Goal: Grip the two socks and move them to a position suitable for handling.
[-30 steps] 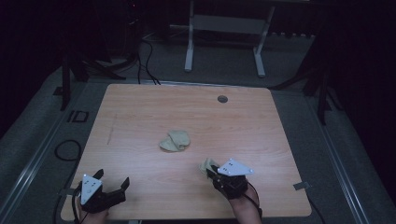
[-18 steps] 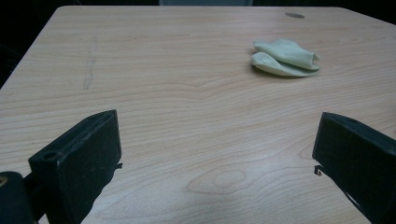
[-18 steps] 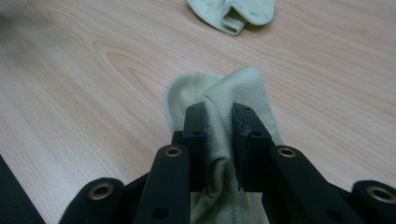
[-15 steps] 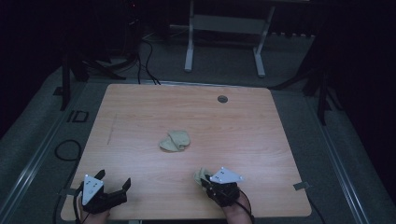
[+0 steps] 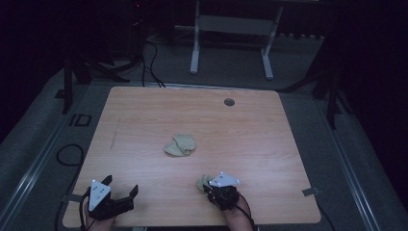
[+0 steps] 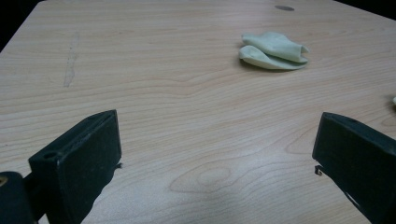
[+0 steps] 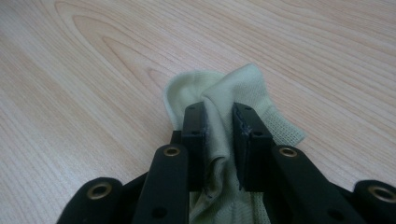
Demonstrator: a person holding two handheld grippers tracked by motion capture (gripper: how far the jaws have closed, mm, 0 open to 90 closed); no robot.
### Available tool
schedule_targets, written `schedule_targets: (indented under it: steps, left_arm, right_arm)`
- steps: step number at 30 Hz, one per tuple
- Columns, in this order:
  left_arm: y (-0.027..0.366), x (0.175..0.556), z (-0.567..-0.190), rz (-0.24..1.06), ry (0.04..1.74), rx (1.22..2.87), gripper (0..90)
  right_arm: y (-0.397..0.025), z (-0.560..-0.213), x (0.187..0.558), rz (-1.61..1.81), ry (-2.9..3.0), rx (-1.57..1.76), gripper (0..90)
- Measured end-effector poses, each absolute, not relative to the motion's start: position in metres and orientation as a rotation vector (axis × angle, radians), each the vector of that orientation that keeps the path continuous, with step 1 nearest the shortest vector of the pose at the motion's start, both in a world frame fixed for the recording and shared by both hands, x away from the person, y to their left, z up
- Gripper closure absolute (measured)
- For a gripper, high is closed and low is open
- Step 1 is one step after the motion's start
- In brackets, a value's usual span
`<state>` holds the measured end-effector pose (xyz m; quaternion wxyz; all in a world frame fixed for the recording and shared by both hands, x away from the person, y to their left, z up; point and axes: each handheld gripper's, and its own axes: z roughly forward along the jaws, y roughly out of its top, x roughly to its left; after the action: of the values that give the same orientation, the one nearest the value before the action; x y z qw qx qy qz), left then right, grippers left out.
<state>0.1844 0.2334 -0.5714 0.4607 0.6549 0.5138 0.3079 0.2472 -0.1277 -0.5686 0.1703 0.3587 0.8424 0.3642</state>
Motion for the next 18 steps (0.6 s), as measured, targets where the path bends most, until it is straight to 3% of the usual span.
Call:
schedule_targets:
  steps: [4,8,12,18]
  left_arm:
    - [0.231,0.185,-0.572,0.755,1.263,1.62,1.3]
    - [0.227,0.185,-0.57,0.725,1.261,1.63,1.3]
    - [0.215,0.184,-0.566,0.669,1.23,1.671,1.3]
    - [0.182,0.182,-0.552,0.567,1.111,1.734,2.4]
  right_arm:
    - [-0.127,-0.568,0.248,1.04,2.397,1.027,72.2]
    - [-0.129,-0.563,0.247,1.065,2.426,1.039,57.0]
    - [-0.136,-0.543,0.241,1.117,2.406,1.003,48.0]
    - [-0.165,-0.513,0.245,1.156,2.342,1.005,48.1]
